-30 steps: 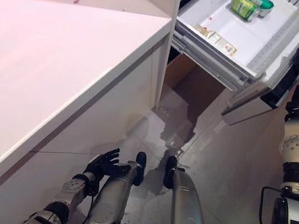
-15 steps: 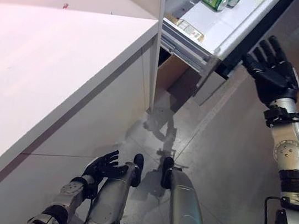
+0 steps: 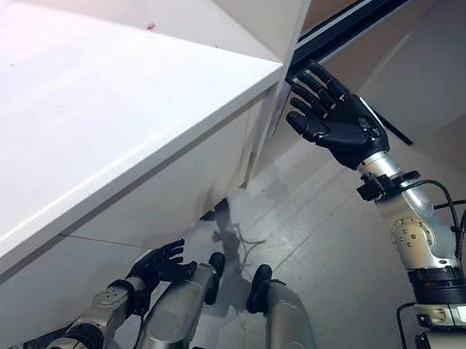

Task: Put drinks into fridge and close the fridge

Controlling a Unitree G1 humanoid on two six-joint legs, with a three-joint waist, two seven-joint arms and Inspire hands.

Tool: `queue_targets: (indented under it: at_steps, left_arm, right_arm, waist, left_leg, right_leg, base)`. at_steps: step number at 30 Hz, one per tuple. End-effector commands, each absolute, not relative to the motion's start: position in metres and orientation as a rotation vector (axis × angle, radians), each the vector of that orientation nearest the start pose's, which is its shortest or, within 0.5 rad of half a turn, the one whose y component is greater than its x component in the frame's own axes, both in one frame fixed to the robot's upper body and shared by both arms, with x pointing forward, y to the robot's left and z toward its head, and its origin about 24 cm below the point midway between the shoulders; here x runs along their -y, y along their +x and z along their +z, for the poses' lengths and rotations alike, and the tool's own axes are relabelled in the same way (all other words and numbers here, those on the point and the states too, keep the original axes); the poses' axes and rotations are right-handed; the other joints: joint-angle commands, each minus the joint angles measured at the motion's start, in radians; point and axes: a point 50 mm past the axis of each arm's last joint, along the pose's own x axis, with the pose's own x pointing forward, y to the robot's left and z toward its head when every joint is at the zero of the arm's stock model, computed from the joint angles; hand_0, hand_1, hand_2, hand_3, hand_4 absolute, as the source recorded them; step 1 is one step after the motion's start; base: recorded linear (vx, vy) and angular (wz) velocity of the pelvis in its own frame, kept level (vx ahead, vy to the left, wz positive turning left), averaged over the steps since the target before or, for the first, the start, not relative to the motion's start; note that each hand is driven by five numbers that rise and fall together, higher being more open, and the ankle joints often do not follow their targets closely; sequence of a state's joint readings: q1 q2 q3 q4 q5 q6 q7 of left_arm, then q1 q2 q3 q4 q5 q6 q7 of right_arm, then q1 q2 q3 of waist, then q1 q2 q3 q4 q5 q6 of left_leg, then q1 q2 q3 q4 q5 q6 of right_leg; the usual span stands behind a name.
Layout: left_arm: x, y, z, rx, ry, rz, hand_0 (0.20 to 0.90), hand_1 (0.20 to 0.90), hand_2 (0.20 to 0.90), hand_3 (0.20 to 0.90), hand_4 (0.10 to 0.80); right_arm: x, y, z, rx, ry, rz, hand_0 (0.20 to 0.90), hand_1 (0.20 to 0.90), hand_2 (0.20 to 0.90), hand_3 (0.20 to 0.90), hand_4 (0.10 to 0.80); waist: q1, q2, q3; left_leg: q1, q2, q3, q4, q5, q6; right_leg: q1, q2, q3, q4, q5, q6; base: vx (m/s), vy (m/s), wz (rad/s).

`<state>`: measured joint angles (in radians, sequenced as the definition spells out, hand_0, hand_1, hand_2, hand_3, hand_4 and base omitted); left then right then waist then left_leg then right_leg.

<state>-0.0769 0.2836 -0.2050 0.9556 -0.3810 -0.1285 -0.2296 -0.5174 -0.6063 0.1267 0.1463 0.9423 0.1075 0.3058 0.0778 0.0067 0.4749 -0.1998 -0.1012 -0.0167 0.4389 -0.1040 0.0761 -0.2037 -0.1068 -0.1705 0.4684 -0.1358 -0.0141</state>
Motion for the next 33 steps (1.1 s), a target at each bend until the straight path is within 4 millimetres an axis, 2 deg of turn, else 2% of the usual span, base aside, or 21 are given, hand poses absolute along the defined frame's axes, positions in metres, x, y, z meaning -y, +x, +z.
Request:
queue_targets:
  at_steps: [1,9,16,17,18,19,21,22,23,25,26,29,33]
  left_arm:
    - [-0.235,0.133,-0.130,-0.883,0.024,-0.122,0.900,0.900,0.900,0.900,0.800]
    - [-0.236,0.120,-0.136,-0.929,0.001,-0.098,0.900,0.900,0.900,0.900,0.800]
    - [-0.225,0.115,-0.140,-0.926,-0.038,-0.098,0.900,0.900,0.900,0.900,0.800]
    - [-0.223,0.116,-0.140,-0.925,-0.048,-0.096,0.900,0.900,0.900,0.900,0.800]
    - [-0.222,0.115,-0.140,-0.927,-0.054,-0.095,0.900,0.900,0.900,0.900,0.800]
    - [-0.220,0.115,-0.141,-0.928,-0.066,-0.091,0.900,0.900,0.900,0.900,0.800]
    - [-0.217,0.115,-0.142,-0.929,-0.093,-0.089,0.900,0.900,0.900,0.900,0.800]
    - [-0.216,0.114,-0.143,-0.930,-0.100,-0.088,0.900,0.900,0.900,0.900,0.800]
    - [-0.214,0.113,-0.144,-0.933,-0.140,-0.079,0.900,0.900,0.900,0.900,0.800]
    - [-0.212,0.110,-0.146,-0.945,-0.172,-0.071,0.900,0.900,0.900,0.900,0.800]
    - [-0.212,0.109,-0.147,-0.952,-0.181,-0.067,0.900,0.900,0.900,0.900,0.800]
    - [-0.215,0.104,-0.150,-0.987,-0.195,-0.048,0.900,0.900,0.900,0.900,0.800]
    - [-0.216,0.105,-0.151,-0.998,-0.238,-0.032,0.900,0.900,0.900,0.900,0.800]
  right_arm:
    - [0.199,0.325,0.214,0.455,0.347,0.504,0.900,0.900,0.900,0.900,0.800]
    - [0.226,0.318,0.191,0.424,0.433,0.321,0.900,0.900,0.900,0.900,0.800]
    - [0.246,0.301,0.127,0.241,0.486,0.206,0.900,0.900,0.900,0.900,0.800]
    - [0.250,0.296,0.109,0.193,0.516,0.182,0.900,0.900,0.900,0.900,0.800]
    - [0.252,0.293,0.099,0.163,0.519,0.162,0.900,0.900,0.900,0.900,0.800]
    - [0.252,0.285,0.076,0.099,0.529,0.126,0.900,0.900,0.900,0.900,0.800]
    - [0.249,0.277,0.049,0.007,0.540,0.092,0.900,0.900,0.900,0.900,0.800]
    - [0.248,0.274,0.043,-0.012,0.543,0.087,0.900,0.900,0.900,0.900,0.800]
    - [0.244,0.262,0.013,-0.111,0.537,0.063,0.900,0.900,0.900,0.900,0.800]
    - [0.236,0.244,-0.024,-0.257,0.518,0.039,0.900,0.900,0.900,0.900,0.800]
    - [0.234,0.239,-0.034,-0.305,0.514,0.030,0.900,0.900,0.900,0.900,0.800]
    - [0.231,0.205,-0.085,-0.538,0.508,-0.043,0.900,0.900,0.900,0.900,0.800]
    - [0.224,0.167,-0.123,-0.795,0.441,-0.058,0.900,0.900,0.900,0.900,0.800]
  waist:
    - [0.020,-0.037,-0.150]
    - [-0.012,-0.047,-0.208]
    - [-0.048,-0.049,-0.280]
    - [-0.054,-0.046,-0.291]
    - [-0.056,-0.046,-0.296]
    - [-0.062,-0.044,-0.307]
    - [-0.068,-0.042,-0.317]
    - [-0.070,-0.042,-0.319]
    - [-0.074,-0.042,-0.328]
    - [-0.077,-0.041,-0.338]
    - [-0.078,-0.041,-0.340]
    - [-0.075,-0.039,-0.351]
    - [-0.063,-0.032,-0.353]
  left_leg:
    - [0.072,-0.010,0.017,-0.027,-0.095,0.014]
    - [0.150,0.008,0.026,-0.139,-0.060,-0.010]
    - [0.212,0.040,0.048,-0.303,0.012,-0.047]
    - [0.219,0.045,0.053,-0.330,0.024,-0.053]
    - [0.223,0.047,0.055,-0.342,0.030,-0.056]
    - [0.231,0.053,0.067,-0.367,0.041,-0.060]
    - [0.239,0.058,0.077,-0.386,0.049,-0.064]
    - [0.241,0.058,0.077,-0.389,0.050,-0.065]
    - [0.247,0.060,0.085,-0.399,0.052,-0.067]
    - [0.257,0.060,0.093,-0.408,0.053,-0.068]
    - [0.260,0.061,0.095,-0.411,0.054,-0.068]
    - [0.275,0.064,0.106,-0.420,0.057,-0.072]
    - [0.287,0.064,0.104,-0.423,0.059,-0.074]
  right_leg:
    - [0.084,-0.002,0.034,-0.032,-0.008,0.033]
    - [0.163,0.032,0.044,-0.193,0.029,0.038]
    - [0.210,0.066,0.045,-0.342,0.079,0.047]
    - [0.216,0.071,0.043,-0.363,0.086,0.047]
    - [0.220,0.074,0.042,-0.373,0.089,0.047]
    - [0.228,0.079,0.039,-0.394,0.094,0.047]
    - [0.236,0.083,0.033,-0.413,0.100,0.046]
    - [0.238,0.083,0.033,-0.417,0.101,0.046]
    - [0.246,0.086,0.028,-0.433,0.105,0.046]
    - [0.257,0.088,0.024,-0.447,0.107,0.046]
    - [0.261,0.089,0.023,-0.450,0.108,0.046]
    - [0.282,0.095,0.017,-0.468,0.110,0.045]
    - [0.301,0.099,0.008,-0.486,0.117,0.042]
  base:
    - [0.015,-0.054,0.10]
    - [0.010,-0.056,-0.02]
    - [-0.030,-0.043,-0.12]
    - [-0.045,-0.019,-0.07]
    - [-0.068,-0.016,-0.05]
    - [-0.070,-0.011,-0.04]
    - [-0.073,-0.004,-0.04]
    - [-0.085,0.003,-0.02]
    - [-0.074,0.005,0.01]
    - [-0.077,0.002,0.01]
    - [-0.062,-0.002,-0.03]
    - [-0.029,-0.003,-0.01]
    - [-0.015,0.002,-0.03]
